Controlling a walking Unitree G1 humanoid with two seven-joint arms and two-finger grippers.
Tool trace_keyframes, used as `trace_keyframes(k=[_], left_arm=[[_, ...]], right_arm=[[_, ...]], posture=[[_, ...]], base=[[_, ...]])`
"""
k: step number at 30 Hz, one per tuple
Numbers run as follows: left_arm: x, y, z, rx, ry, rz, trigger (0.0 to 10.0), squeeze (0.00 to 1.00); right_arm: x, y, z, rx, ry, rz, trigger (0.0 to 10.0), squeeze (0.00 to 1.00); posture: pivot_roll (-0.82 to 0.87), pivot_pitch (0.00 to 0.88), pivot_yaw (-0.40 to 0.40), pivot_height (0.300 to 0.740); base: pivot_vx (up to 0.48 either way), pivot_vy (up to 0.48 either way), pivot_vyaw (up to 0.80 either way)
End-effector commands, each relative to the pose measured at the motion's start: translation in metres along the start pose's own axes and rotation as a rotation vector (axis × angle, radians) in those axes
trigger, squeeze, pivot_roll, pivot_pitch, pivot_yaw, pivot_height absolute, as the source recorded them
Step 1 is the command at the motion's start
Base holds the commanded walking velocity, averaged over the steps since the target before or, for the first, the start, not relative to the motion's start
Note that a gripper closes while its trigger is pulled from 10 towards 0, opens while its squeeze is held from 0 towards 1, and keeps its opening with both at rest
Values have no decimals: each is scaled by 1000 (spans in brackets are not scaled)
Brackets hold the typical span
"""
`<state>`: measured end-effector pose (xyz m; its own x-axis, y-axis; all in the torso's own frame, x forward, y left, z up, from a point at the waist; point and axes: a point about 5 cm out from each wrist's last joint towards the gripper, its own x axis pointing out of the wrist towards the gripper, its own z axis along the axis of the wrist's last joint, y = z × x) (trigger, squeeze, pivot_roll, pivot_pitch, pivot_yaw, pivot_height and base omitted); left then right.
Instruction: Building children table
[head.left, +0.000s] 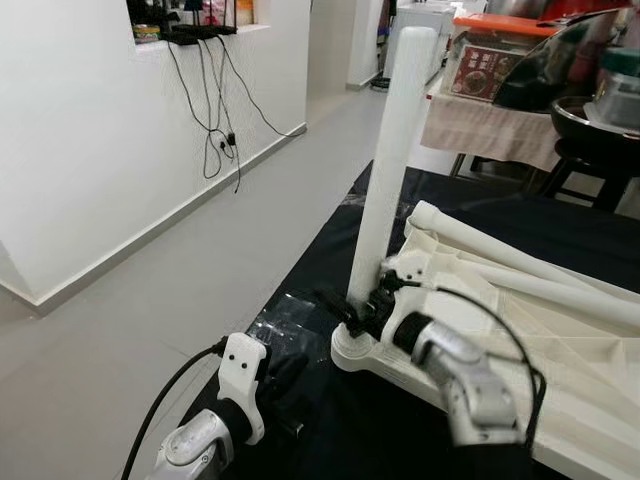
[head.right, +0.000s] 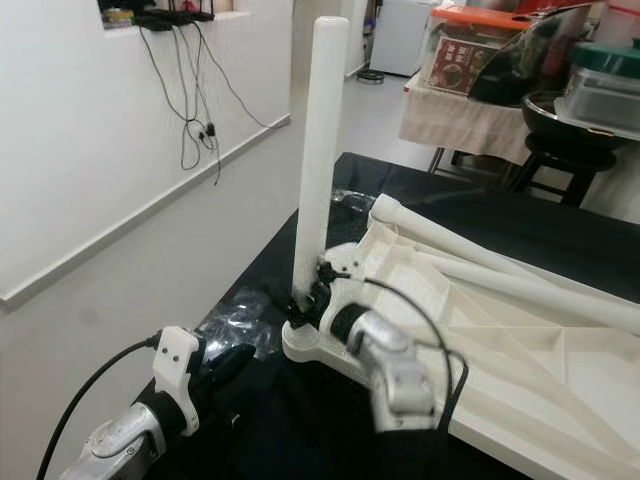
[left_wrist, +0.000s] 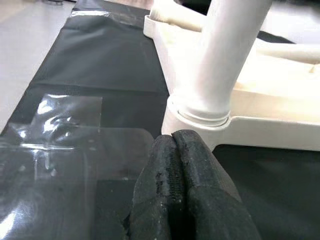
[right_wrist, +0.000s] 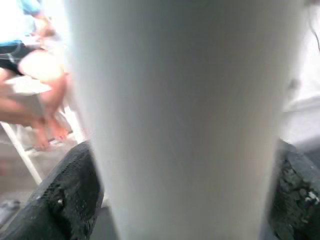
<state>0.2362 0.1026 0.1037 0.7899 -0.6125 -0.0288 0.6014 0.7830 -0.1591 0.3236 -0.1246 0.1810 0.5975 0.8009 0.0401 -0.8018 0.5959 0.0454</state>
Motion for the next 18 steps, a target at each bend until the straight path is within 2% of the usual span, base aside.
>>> trace_keyframes(k=[1,3,4,6,11,12,13,14,18], left_arm=[[2,0,-2,-8,12,0,10000,0],[2,0,-2,-8,12,0,10000,0],[3,0,-2,-6,12,1,10000,0],[3,-1,-3,-4,12,2,10000,0],[4,-2,-3,0,13,5,10000,0],[4,-2,-3,0,13,5,10000,0],[4,-2,-3,0,13,5,10000,0],[5,-2,-4,0,13,5,10000,0],[5,-3,-4,-3,12,4,10000,0]], right_arm=[[1,-5,-2,10,8,176,10000,0],[1,-5,-2,10,8,176,10000,0],[2,-9,-1,24,29,253,10000,0],[5,-14,-2,36,51,299,10000,0],[13,-27,-3,82,79,280,10000,0],[14,-29,-3,95,80,282,2784,0],[14,-29,-3,95,80,282,2784,0],[13,-30,-4,110,79,308,0,0],[8,-34,-6,129,63,345,0,0]], posture=[[29,0,-78,740],[29,0,-78,740],[36,0,-81,740],[39,0,-82,740],[53,0,-89,740],[54,0,-89,740],[54,0,-89,740],[55,0,-89,740],[50,0,-86,740]], base=[[0,0,0],[0,0,0],[0,0,0],[0,0,0],[0,0,0],[0,0,0],[0,0,0],[0,0,0],[0,0,0]])
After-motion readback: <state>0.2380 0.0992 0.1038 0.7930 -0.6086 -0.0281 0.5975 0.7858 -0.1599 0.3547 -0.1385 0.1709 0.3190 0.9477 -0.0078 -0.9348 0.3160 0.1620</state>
